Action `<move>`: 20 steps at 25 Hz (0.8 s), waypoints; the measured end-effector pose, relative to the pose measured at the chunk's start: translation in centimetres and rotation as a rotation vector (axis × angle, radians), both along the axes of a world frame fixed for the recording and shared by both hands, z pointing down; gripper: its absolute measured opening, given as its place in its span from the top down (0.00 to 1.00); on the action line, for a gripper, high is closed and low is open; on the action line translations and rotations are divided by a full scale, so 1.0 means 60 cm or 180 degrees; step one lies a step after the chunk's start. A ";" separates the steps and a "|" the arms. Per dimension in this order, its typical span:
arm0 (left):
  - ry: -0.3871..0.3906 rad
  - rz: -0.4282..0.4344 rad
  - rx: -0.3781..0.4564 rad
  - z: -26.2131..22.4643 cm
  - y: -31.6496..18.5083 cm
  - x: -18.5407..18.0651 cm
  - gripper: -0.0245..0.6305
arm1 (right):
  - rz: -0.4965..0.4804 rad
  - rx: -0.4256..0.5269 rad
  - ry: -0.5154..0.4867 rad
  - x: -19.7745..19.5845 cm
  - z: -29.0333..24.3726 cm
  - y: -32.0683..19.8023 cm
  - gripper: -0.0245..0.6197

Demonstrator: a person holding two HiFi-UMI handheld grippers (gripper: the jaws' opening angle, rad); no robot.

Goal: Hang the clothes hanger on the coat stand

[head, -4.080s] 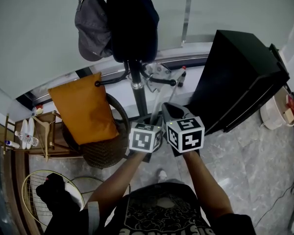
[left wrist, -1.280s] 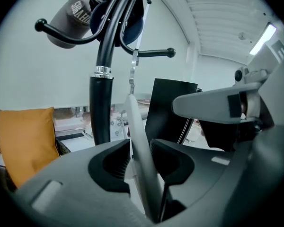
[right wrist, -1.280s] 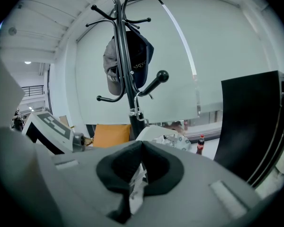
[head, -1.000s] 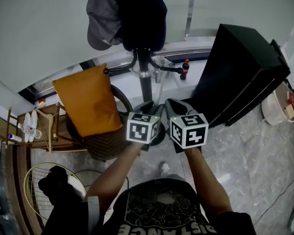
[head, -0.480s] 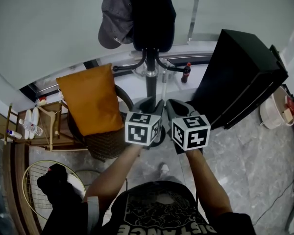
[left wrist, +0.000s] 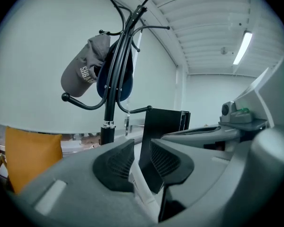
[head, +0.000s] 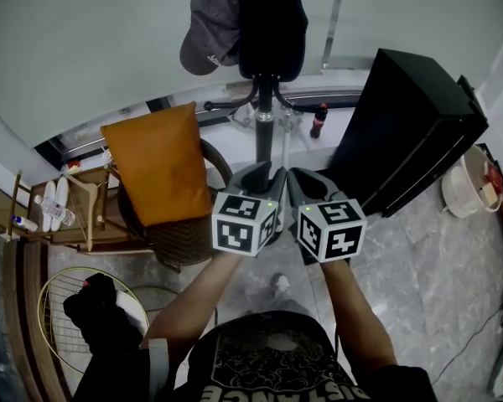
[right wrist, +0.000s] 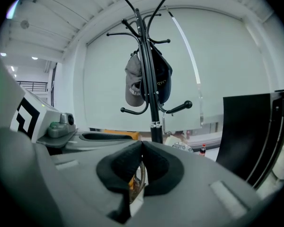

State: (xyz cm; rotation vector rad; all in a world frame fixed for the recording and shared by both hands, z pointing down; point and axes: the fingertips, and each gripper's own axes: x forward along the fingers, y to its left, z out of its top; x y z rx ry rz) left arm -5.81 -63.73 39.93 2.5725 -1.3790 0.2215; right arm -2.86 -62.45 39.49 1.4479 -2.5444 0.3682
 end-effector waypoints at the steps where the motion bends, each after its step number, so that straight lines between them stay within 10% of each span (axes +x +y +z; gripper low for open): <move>1: 0.0002 0.0004 0.0012 -0.002 0.008 -0.003 0.79 | 0.0001 0.0013 -0.0007 -0.002 -0.003 0.006 0.96; 20: -0.0005 -0.0093 0.0123 -0.022 0.103 -0.053 0.95 | 0.0013 0.0210 0.0032 -0.035 -0.031 0.102 0.96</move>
